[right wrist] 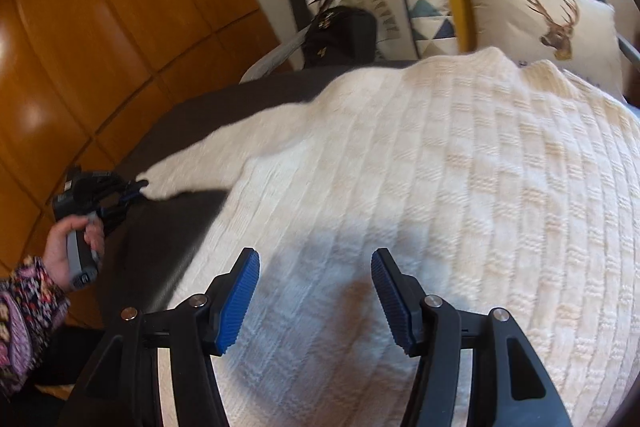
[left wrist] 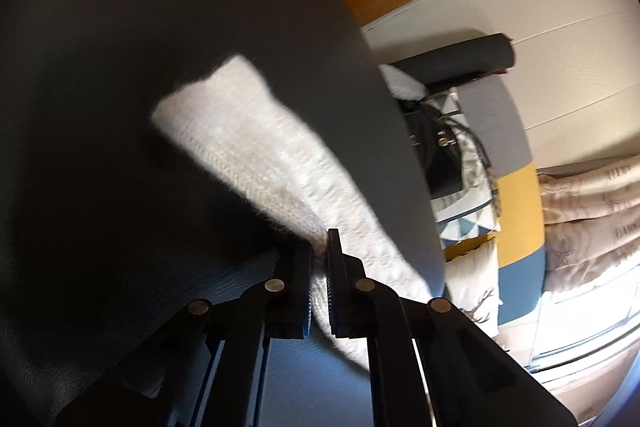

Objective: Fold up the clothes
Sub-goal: 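Grasp the cream sweater sleeve cuff with the left gripper, then fold the held sleeve across the sweater body with the left gripper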

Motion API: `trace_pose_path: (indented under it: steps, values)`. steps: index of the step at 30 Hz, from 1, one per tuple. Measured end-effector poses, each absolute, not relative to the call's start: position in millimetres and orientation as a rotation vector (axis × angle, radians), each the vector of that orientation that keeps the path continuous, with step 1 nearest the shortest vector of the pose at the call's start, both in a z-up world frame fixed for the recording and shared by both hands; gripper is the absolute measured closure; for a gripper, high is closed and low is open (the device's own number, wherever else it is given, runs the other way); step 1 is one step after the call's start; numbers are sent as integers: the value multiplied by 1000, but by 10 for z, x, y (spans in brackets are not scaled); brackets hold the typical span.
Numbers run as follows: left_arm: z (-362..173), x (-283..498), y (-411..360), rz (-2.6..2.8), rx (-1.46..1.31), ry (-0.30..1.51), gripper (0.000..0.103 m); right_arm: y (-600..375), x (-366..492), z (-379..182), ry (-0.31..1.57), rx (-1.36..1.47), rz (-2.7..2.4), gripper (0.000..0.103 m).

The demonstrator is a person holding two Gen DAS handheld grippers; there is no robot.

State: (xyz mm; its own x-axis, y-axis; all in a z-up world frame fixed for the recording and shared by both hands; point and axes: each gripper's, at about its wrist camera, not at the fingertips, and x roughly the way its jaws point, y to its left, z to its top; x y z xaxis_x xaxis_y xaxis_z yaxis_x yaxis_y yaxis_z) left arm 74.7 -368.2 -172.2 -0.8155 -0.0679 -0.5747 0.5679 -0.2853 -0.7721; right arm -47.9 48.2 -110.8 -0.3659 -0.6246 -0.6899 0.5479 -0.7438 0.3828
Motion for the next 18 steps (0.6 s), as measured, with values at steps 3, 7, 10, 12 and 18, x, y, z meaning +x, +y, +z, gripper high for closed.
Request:
trace_pose_path:
  steps: [3,7,10,12,18]
  values:
    - [-1570,643,-3685,-2194,574,1560,98,438,-532,-1218,-39,1182,-2122,44]
    - [-1266,473,-3666,-2288,522,1527,98,459,-505,-1182,-58,1168,-2133,44]
    - [-941,312,-3607,-2385,495,1465,98,533,-501,-1194,-116,1171,-2125,44]
    - [-712,171,-3524,-2465,489,1417,98,585,-512,-1186,-147,1168,-2126,44]
    - [-228,-253,-3074,-2696,527,1313,98,791,-553,-1125,-232,1167,-2153,44]
